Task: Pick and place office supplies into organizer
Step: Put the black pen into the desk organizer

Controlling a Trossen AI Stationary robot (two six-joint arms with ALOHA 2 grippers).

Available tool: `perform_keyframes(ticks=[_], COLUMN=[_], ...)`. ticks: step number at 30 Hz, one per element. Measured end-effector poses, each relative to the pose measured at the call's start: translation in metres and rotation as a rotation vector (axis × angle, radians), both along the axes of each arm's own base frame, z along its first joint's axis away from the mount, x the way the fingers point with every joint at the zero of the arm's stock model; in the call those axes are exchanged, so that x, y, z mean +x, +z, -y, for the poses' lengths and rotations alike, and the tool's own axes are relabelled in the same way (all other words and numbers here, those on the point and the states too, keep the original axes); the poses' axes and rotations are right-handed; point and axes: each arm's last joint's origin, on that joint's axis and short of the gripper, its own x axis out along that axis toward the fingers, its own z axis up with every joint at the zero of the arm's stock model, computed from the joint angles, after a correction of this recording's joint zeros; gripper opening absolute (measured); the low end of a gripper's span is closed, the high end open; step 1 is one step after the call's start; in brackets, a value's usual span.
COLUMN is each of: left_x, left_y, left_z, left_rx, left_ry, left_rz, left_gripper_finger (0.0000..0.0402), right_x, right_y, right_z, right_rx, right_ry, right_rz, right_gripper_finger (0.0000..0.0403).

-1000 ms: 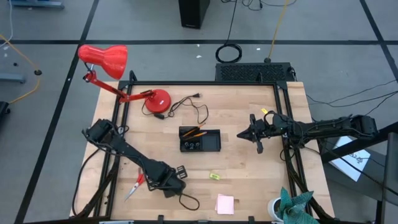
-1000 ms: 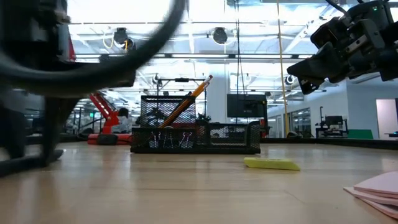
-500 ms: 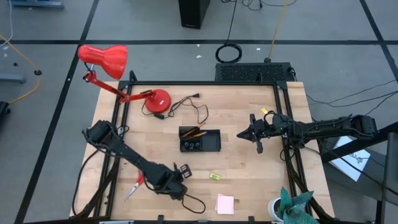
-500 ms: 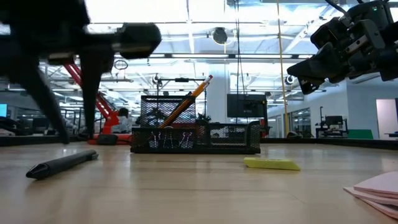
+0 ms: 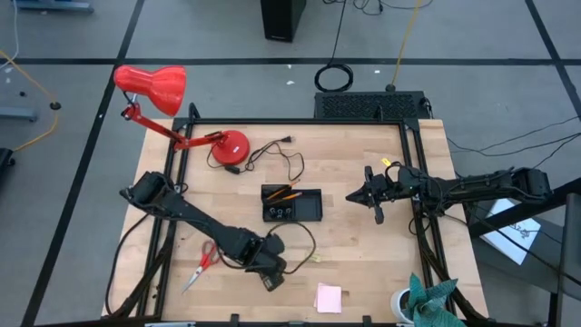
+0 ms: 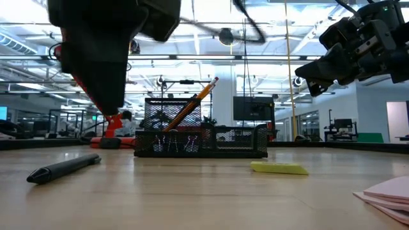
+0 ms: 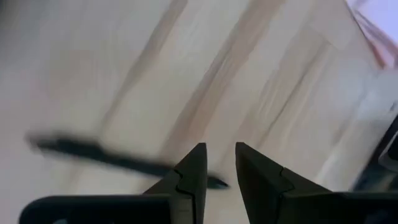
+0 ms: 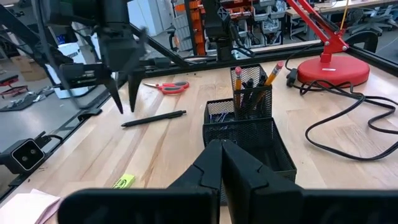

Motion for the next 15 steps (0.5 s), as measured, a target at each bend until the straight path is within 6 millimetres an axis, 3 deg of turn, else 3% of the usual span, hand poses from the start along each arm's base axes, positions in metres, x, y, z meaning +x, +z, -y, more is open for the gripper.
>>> perform_keyframes(ticks=[3,10,15], left_x=[-0.003,-0.009,-0.013], left_y=[-0.001,0.003,0.003], left_z=[0.006,0.033,0.031], left_rx=[-0.067,-0.094,-0.098], left_ry=[0.125,0.138,0.530], left_rz=[-0.028,0.077,0.086], left_gripper_finger=[0.0088,0.0088,0.0088], right_x=[0.000,0.000,-0.001], right_y=[0.000,0.000,-0.003], right_z=[0.000,0.000,-0.001], right_rx=[0.000,0.016,0.045], right_ry=[0.004,0.005,0.024], right_rz=[0.000,-0.002,-0.037], right_gripper_finger=[0.0004,0.0004,0.0004])
